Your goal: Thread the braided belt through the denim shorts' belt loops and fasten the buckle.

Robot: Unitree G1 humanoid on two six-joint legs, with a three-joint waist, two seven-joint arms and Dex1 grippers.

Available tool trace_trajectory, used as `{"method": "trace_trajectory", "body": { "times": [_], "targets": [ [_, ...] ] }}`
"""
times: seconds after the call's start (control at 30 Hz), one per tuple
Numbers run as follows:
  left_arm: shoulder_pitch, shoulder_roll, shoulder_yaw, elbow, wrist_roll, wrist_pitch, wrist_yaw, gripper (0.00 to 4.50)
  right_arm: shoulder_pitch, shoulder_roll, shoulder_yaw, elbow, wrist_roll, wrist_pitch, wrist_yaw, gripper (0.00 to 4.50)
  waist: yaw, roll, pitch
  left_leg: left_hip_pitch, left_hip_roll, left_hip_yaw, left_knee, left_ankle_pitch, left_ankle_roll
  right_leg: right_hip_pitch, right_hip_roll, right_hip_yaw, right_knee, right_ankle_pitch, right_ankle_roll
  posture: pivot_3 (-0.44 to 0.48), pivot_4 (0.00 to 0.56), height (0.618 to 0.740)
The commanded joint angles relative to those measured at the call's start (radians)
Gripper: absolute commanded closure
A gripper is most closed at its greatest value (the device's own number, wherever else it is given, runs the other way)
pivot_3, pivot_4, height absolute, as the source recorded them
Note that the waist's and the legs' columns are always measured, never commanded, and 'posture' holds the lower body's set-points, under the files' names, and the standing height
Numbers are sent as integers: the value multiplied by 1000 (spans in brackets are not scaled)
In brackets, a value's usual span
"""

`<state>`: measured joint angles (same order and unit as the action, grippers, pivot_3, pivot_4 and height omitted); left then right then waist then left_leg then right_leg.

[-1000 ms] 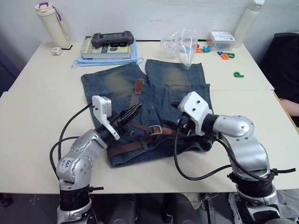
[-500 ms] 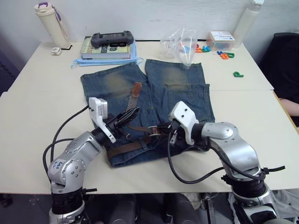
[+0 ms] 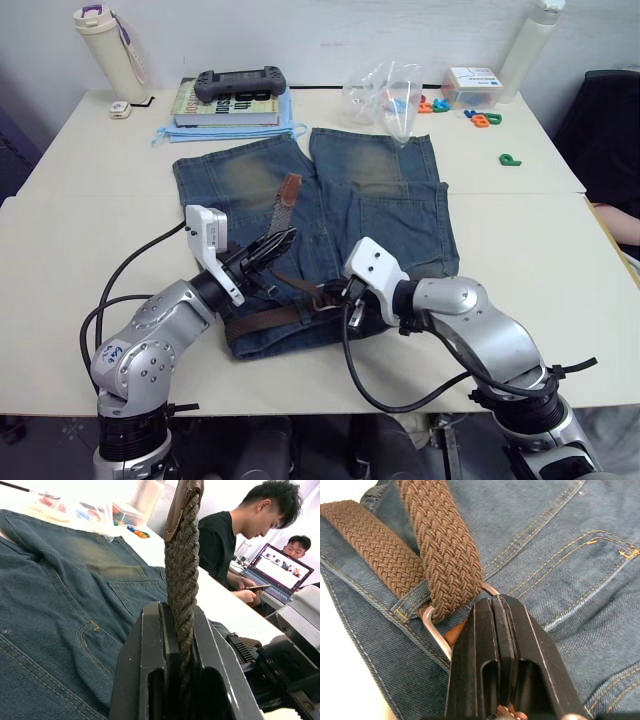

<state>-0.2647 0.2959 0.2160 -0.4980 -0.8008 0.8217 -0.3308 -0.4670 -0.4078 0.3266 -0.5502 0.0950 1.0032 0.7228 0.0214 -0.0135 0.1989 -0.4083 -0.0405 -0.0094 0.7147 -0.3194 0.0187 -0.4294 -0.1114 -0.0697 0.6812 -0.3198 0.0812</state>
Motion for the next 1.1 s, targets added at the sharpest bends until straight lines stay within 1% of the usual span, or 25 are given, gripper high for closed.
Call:
{"method": "trace_trajectory", "body": {
  "times": [0.03, 0.13, 0.23, 0.3, 0.4, 0.5, 0.57, 0.7, 0.8, 0.9, 1.1],
  "targets": [
    [-5, 15, 0, -37, -26, -9, 1, 4500, 5, -4, 45, -39, 14, -5, -23, 4396, -1, 0, 0, 0, 0, 0, 0, 0, 0, 0, 0, 0, 0, 0, 0, 0, 150, 667],
    [-4, 21, -1, -40, -30, -4, 1, 4500, 7, 10, 46, -56, 26, 9, -47, 4396, -1, 0, 0, 0, 0, 0, 0, 0, 0, 0, 0, 0, 0, 0, 0, 0, 150, 667],
    [0, 38, -8, -43, -32, 3, -7, 4500, -14, 36, -32, -86, 67, 58, -71, 4396, 0, 0, 0, 0, 0, 0, 0, 0, 0, 0, 0, 0, 0, 0, 0, 0, 150, 667],
    [9, 53, -20, -46, -34, 5, -16, 4500, -39, 48, -107, -116, 106, 103, -79, 4396, 1, 0, 0, 0, 0, 0, 0, 0, 0, 0, 0, 0, 0, 0, 0, 0, 150, 667],
    [20, 69, -33, -51, -37, 7, -23, 4500, -67, 51, -196, -157, 167, 174, -87, 4396, 2, 0, 0, -1, 0, -1, 0, -1, 0, 0, 0, 0, -1, 0, 0, 0, 150, 667],
    [23, 75, -37, -51, -45, 7, -19, 4500, -74, 45, -253, -187, 218, 231, -95, 4396, 3, 0, 0, -1, 0, -2, -1, -2, 0, 0, 0, -1, -2, 0, 0, 0, 150, 667],
    [24, 76, -40, -51, -49, 9, -17, 4500, -56, 12, -243, -208, 231, 239, -95, 4396, 2, 0, 0, -1, 0, -2, -1, -2, 0, 0, 0, -1, -3, 0, 0, 0, 150, 667],
    [19, 76, -45, -49, -52, 12, -14, 4500, -3, -36, -149, -219, 228, 217, -122, 4396, 2, 0, 0, -1, 0, -2, -1, -2, 1, 0, 0, -1, -4, 0, 0, 0, 150, 667],
    [16, 77, -45, -48, -55, 13, -12, 4500, 11, -26, -103, -207, 225, 194, -151, 4396, 1, 0, 0, -2, 0, -2, -1, -2, 1, 0, 0, -1, -4, 0, 0, 0, 150, 667],
    [14, 82, -42, -48, -59, 15, -11, 4500, 13, -17, -85, -194, 228, 183, -174, 4396, 2, 0, 0, -2, 0, -2, -1, -2, 1, 0, 0, -1, -4, 0, 0, 0, 150, 667],
    [14, 87, -40, -53, -64, 19, -4, 4500, 22, -32, -45, -151, 211, 146, -208, 4396, 2, 0, 0, -2, 0, -2, -1, -2, 1, 0, 0, -1, -5, 0, 0, 0, 150, 667]
  ]
}}
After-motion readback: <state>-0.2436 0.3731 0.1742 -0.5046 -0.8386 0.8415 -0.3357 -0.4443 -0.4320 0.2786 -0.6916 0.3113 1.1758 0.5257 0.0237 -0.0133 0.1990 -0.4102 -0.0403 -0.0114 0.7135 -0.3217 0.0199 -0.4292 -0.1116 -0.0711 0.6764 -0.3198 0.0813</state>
